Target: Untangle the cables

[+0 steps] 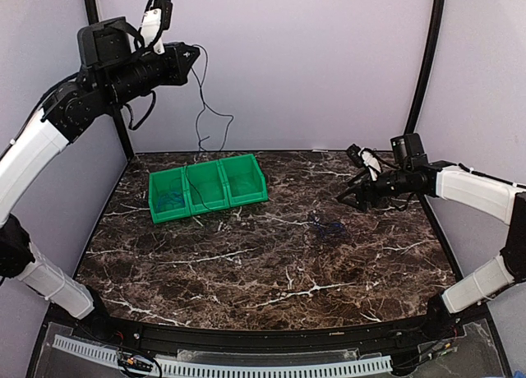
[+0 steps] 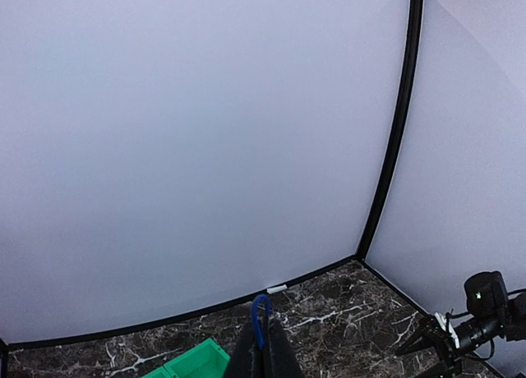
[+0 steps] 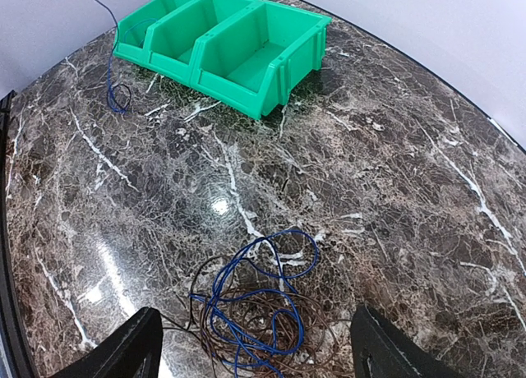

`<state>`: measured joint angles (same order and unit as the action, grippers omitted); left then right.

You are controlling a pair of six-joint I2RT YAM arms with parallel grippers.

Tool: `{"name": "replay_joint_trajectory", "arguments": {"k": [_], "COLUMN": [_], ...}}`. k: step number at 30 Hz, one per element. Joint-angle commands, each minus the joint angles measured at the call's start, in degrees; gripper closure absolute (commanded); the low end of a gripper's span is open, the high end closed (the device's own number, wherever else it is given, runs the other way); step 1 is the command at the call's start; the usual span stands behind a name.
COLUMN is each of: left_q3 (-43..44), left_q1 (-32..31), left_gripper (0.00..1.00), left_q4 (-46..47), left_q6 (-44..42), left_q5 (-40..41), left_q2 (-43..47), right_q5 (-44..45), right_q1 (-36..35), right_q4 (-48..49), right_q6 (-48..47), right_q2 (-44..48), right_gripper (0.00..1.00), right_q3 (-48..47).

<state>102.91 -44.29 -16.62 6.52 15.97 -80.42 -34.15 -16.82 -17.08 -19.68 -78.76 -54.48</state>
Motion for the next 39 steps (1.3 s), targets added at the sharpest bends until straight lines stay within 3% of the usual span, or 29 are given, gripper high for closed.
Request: {"name": "replay_joint_trajectory", "arguments": {"k": [1, 14, 19, 24, 31, 39], "left_q3": [6.13, 22.65, 25.11, 23.04, 8.27, 6.23], "left_q1": [0.24, 1.92, 3.45, 7.34, 10.46, 12.39], "left_gripper": [1.00, 1.00, 1.00, 1.00, 1.00, 1.00], "left_q4": [3.55, 10.23, 10.90, 8.63, 10.84, 10.94], "left_q6": [-5.93, -17.39, -20.44, -18.45, -15.17, -15.15], "left_q5": [4.08, 5.90, 6.67, 4.84, 2.20, 1.30], "left_q2": [-3.22, -11.98, -13.53, -14.32, -13.45, -17.52], "right_q5": [-1.03, -0.78, 0.05, 0.05, 0.10, 0.02], "right_q1": [0.21, 0.22, 0.25, 0.22, 0.27, 0.21], "right_q4": [1.49, 1.24, 0.91, 0.84, 0.65, 0.41], "right_q6": [-0.64, -0.85, -1.26, -1.56, -2.08, -2.59], "right_q2": [0.30, 0.35, 0.15, -0.20, -0.49, -1.13], "right_gripper": [0.19, 0.19, 0.19, 0.19, 0.19, 0.19], "right_q3": [0.43, 0.55, 0.45, 0.52, 0.60, 0.59]}}
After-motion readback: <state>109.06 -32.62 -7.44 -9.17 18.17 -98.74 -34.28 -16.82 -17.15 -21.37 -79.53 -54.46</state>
